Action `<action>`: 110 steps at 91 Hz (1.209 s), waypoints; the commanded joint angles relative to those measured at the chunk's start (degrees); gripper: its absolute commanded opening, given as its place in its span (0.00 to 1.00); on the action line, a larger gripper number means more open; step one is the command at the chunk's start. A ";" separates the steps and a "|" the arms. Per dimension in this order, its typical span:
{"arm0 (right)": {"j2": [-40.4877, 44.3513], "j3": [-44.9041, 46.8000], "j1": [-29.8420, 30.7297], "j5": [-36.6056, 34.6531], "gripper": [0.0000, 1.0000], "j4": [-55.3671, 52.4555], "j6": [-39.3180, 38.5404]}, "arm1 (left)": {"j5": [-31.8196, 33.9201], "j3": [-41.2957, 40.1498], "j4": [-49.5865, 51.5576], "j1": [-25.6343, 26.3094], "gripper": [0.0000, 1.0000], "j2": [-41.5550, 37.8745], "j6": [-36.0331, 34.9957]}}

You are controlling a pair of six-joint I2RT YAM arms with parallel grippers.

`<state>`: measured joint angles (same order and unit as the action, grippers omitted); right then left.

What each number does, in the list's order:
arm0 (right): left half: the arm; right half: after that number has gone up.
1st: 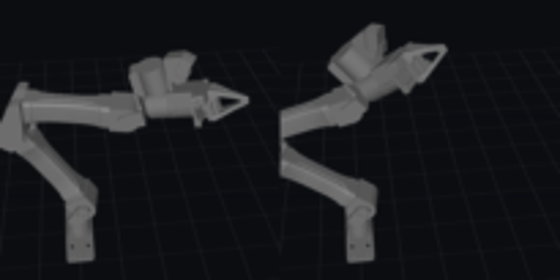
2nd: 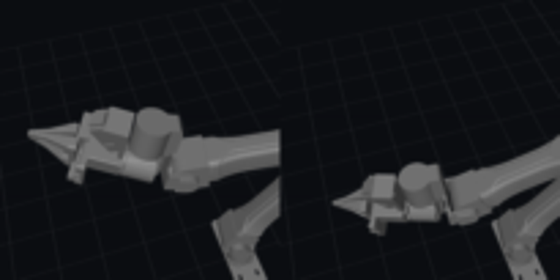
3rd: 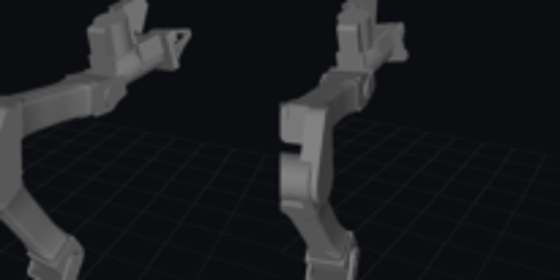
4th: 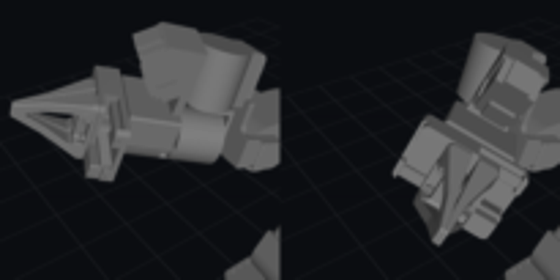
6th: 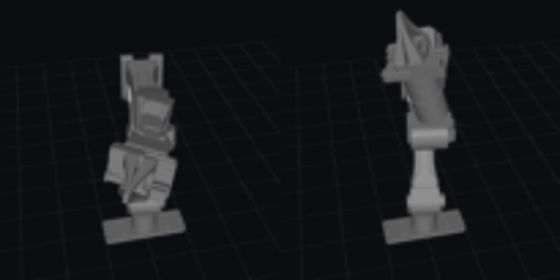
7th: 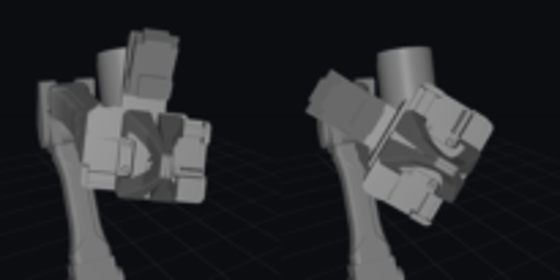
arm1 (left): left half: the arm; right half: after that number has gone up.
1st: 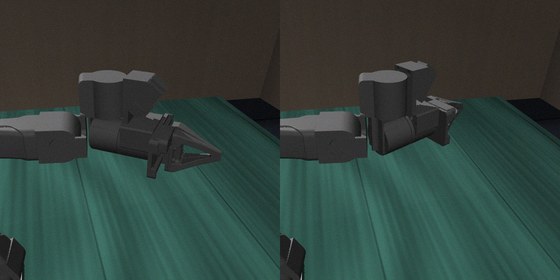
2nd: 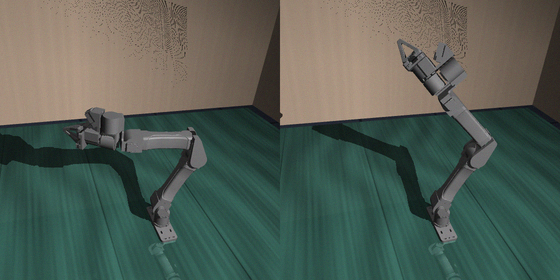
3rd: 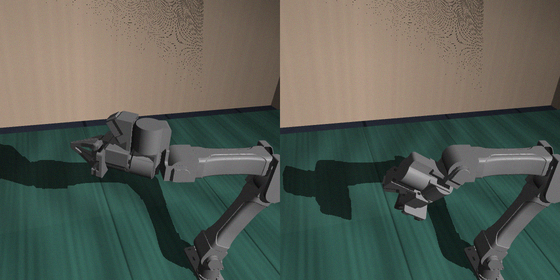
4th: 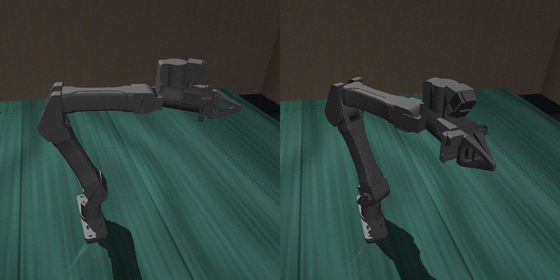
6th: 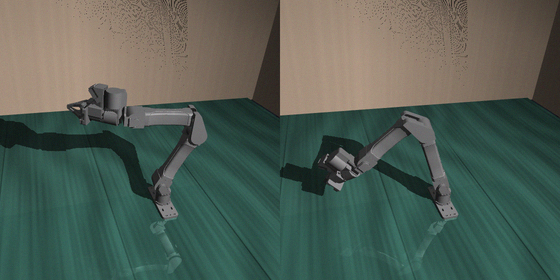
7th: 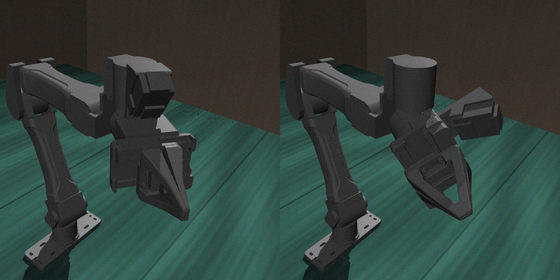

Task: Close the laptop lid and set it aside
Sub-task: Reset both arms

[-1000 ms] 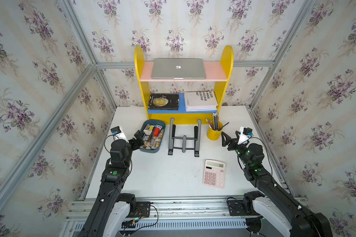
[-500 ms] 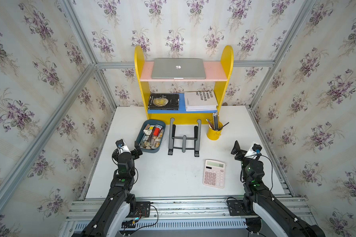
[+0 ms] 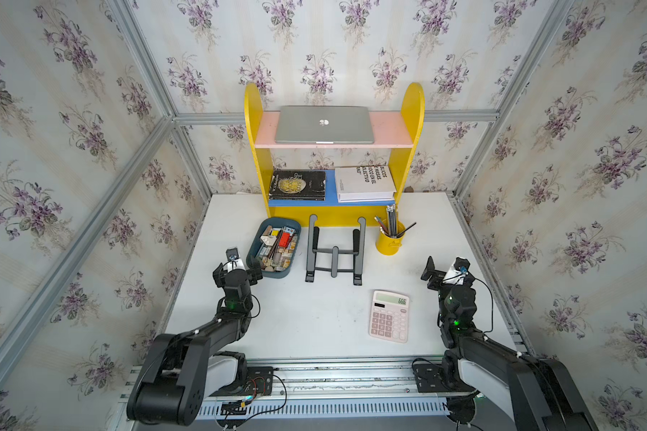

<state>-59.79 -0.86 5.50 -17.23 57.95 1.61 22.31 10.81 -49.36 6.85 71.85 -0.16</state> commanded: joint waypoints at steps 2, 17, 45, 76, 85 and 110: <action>-3.80 -2.02 -1.70 7.48 0.99 4.04 -0.70 | -2.76 1.63 -12.97 -0.17 0.99 6.71 -3.58; -9.10 -3.92 -3.76 13.28 0.99 7.79 -0.48 | -7.04 3.66 -15.76 -0.74 0.99 13.82 -5.18; -22.82 -4.42 -4.35 21.62 0.99 24.40 -1.98 | -11.05 8.50 -7.99 -4.40 0.99 16.70 -1.66; -28.83 -11.88 -4.35 17.66 1.00 15.93 -0.69 | -11.67 10.43 -4.51 -4.80 0.99 16.78 -1.49; -28.41 -11.45 -4.34 16.63 1.00 16.24 -0.35 | -12.01 10.37 -4.74 -4.80 0.99 16.87 -1.66; -28.53 -11.35 -4.27 16.27 1.00 16.57 -0.46 | -11.94 10.29 -4.86 -4.76 0.99 16.82 -1.81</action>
<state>-88.20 -12.19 1.15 -0.32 74.65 0.75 10.70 20.97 -53.89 2.11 88.55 -2.04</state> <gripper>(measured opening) 0.997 0.992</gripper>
